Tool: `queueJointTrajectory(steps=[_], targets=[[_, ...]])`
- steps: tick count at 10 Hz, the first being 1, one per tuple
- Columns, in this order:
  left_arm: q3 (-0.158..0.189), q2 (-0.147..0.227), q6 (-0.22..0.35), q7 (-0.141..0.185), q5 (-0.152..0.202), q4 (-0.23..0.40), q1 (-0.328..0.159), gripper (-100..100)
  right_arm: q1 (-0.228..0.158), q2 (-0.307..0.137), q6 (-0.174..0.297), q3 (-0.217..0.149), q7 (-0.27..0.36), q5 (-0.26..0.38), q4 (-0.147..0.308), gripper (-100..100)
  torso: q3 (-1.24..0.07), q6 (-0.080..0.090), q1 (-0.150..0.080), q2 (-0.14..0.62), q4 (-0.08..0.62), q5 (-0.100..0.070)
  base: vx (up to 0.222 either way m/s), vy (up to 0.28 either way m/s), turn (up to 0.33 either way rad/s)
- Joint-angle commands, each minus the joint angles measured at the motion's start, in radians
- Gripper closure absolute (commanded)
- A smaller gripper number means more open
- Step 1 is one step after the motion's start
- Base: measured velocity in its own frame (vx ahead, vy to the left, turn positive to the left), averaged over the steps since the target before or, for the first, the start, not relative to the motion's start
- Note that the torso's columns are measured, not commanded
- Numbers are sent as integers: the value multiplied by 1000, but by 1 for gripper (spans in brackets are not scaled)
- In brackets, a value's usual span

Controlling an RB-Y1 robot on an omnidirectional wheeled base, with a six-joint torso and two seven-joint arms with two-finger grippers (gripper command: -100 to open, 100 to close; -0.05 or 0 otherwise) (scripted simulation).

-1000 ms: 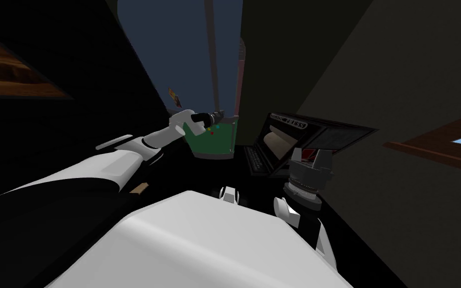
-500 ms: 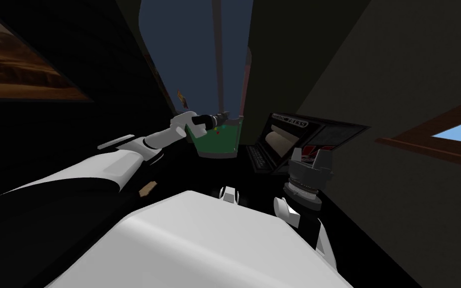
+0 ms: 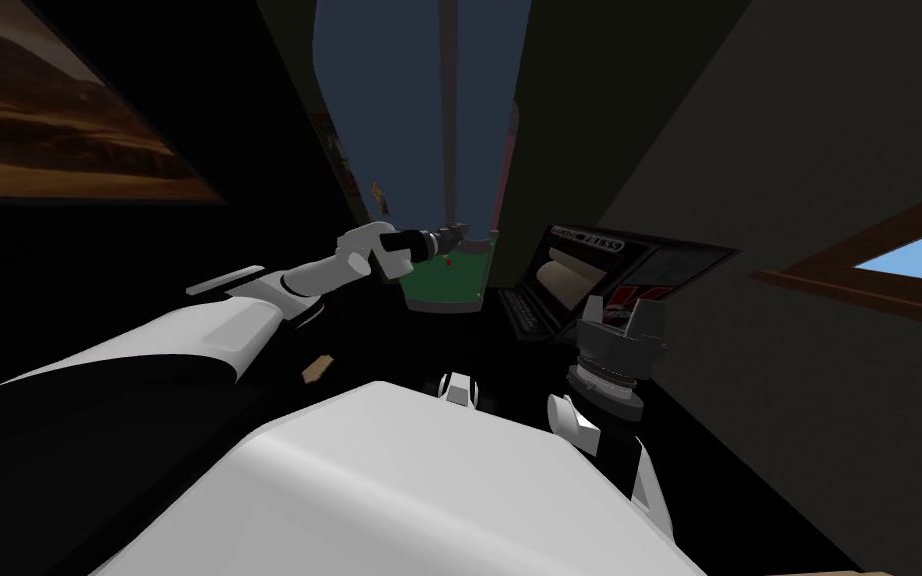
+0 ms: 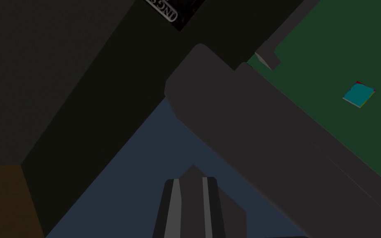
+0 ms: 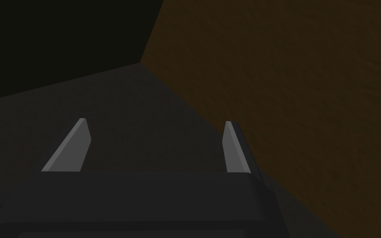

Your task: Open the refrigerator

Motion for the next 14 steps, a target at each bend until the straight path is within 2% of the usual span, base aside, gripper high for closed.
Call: queueJointTrajectory(steps=[1,4,5,7,14], targets=[[6,11,-9,6,2,-22,-18,100,0,0,0,0,0,0,0,0,-1,1,1,0,0,0,-109,188,-21],[-13,21,-25,17,26,-78,-34,100,0,0,0,0,0,0,0,0,1,0,3,2,1,2,-139,209,4],[-13,21,-25,17,26,-78,-34,100,0,0,0,0,0,0,0,0,3,1,2,5,0,1,-146,178,3],[-46,16,-34,22,41,-95,-34,100,0,0,0,0,0,0,0,0,-1,4,-10,-2,-3,-3,-70,130,-41],[-80,22,-78,31,58,-117,-74,100,0,0,0,0,0,0,0,0,-5,3,-2,-6,-5,0,-94,235,-70]])
